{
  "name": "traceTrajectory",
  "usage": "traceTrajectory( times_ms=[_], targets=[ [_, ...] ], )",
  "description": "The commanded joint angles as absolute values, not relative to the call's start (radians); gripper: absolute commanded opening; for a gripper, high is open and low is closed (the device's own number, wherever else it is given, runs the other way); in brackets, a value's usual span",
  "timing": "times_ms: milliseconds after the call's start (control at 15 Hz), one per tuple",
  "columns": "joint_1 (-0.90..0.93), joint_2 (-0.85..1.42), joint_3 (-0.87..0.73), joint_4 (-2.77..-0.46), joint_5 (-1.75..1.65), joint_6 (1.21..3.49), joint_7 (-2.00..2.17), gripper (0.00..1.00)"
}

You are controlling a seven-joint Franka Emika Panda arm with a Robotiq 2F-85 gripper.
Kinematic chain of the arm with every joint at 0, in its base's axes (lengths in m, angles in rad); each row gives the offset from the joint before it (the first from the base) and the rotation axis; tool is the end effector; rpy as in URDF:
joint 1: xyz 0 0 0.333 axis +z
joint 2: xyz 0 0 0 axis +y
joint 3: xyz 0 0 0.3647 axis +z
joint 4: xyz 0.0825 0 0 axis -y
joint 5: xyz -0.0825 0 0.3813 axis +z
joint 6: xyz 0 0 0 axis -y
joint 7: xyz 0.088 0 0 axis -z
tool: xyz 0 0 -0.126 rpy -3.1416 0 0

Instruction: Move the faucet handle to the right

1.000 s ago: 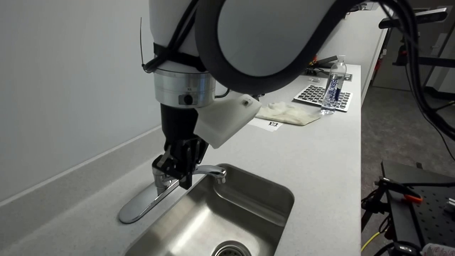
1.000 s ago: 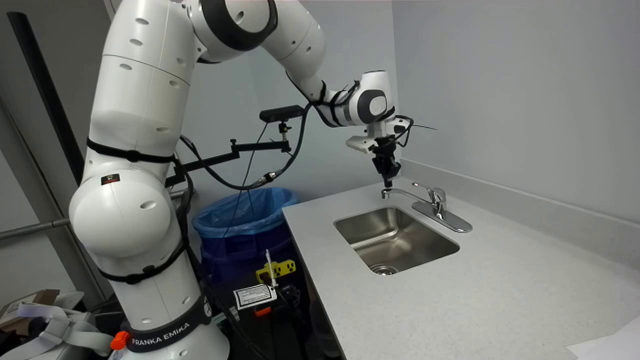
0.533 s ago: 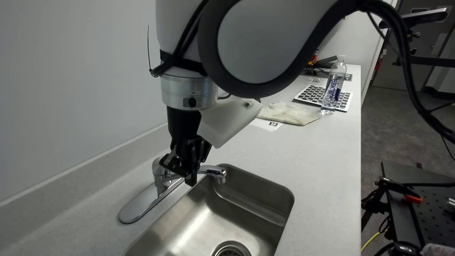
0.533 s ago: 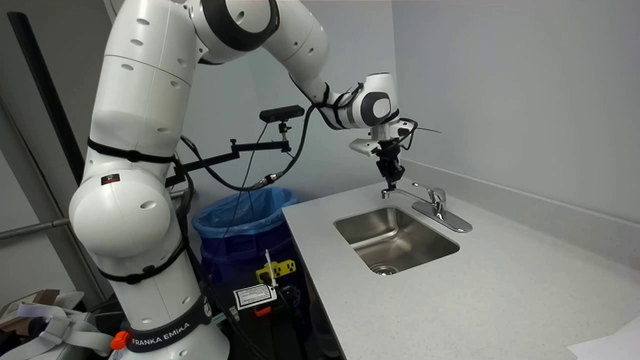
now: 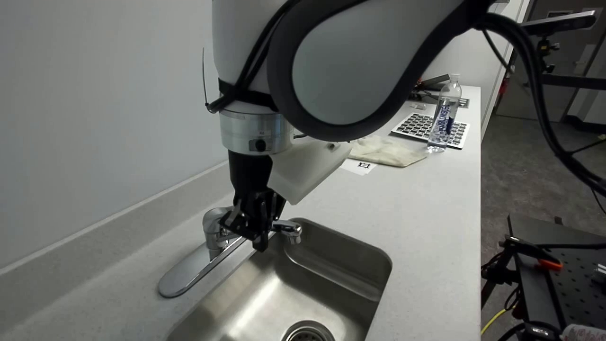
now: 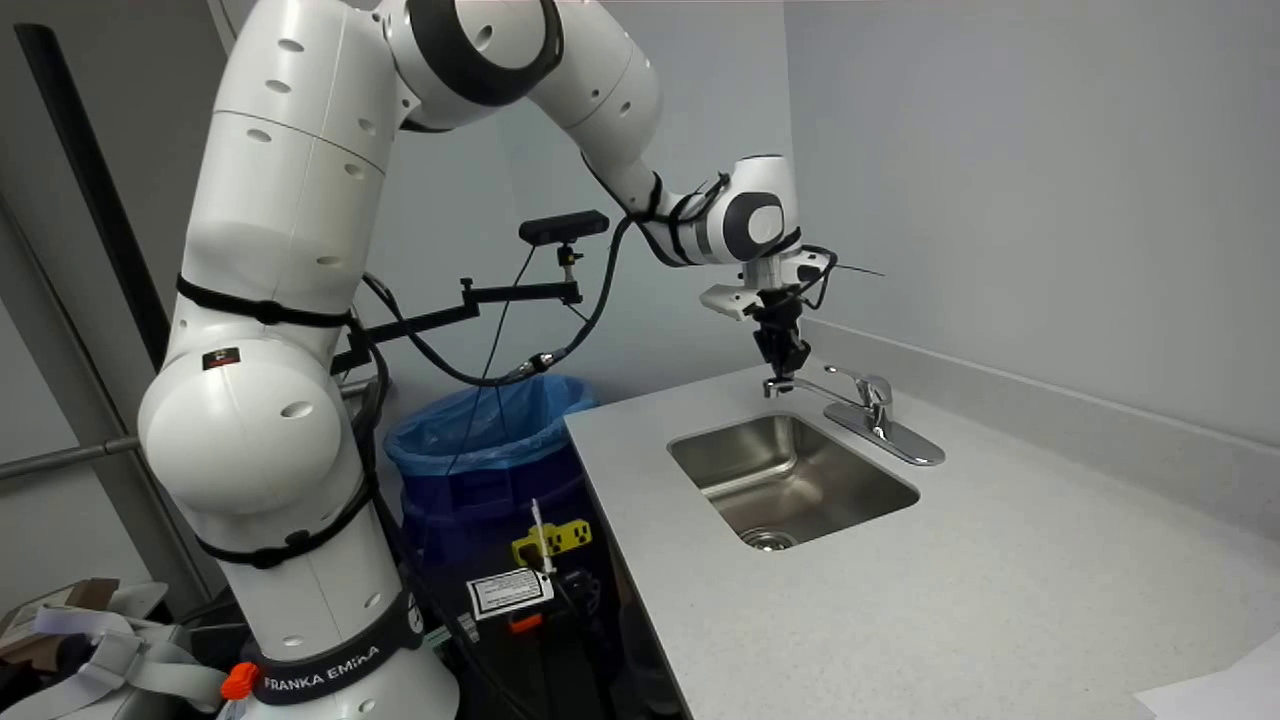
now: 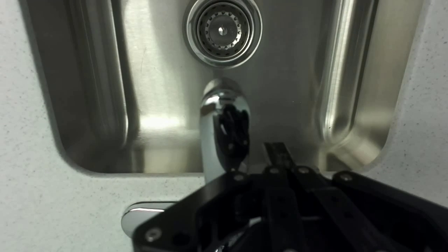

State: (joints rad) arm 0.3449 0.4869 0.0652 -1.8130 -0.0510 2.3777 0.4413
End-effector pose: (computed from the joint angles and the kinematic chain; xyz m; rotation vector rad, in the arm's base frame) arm 0.6262 0.2662 0.3060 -3.1127 0.0070 -0.1165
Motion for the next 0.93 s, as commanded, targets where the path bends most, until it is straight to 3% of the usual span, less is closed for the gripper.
traceTrajectory(
  times_ms=[0, 867],
  targets=[
    [0.346, 0.473, 0.043, -1.83, -0.083, 2.364, 0.471, 0.0],
    [0.319, 0.471, -0.012, -1.815, -0.087, 2.351, 0.527, 0.0]
  ],
)
